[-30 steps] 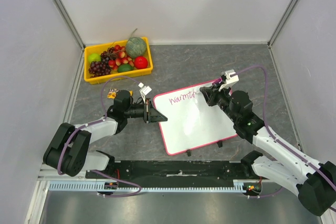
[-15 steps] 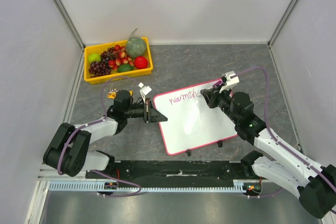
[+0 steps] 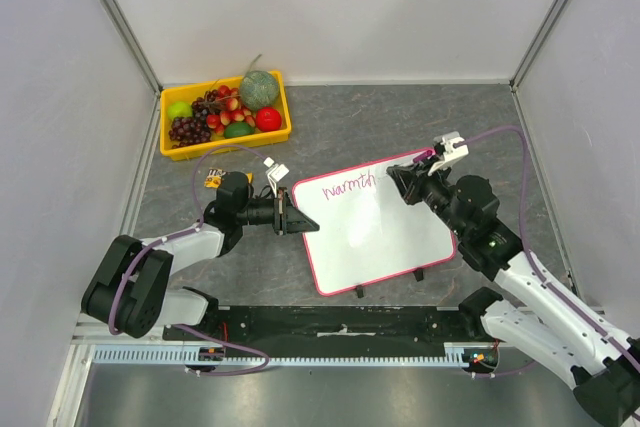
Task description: Write a sentence on the whiteboard
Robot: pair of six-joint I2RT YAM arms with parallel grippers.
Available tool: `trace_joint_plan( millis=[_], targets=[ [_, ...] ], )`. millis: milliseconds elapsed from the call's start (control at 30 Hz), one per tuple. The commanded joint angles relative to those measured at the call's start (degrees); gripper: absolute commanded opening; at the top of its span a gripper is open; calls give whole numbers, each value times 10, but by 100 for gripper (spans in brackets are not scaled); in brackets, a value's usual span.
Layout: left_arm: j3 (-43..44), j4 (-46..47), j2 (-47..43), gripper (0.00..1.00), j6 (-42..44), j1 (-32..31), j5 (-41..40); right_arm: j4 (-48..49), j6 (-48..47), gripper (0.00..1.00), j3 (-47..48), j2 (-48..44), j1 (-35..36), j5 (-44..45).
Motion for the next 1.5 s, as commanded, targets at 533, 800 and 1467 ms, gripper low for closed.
trace_joint_plan(
  millis=[533,800,1467],
  targets=[
    [-17,-22,6,2,119,-9,-34,9,0,0,20,31,-8,-4],
    [-17,-22,4,2,120,-10,-35,21,-4,0,24,48,-32,10],
    [-17,-22,5,2,119,-11,-37,57,-3,0,3,59,-44,46]
  ],
)
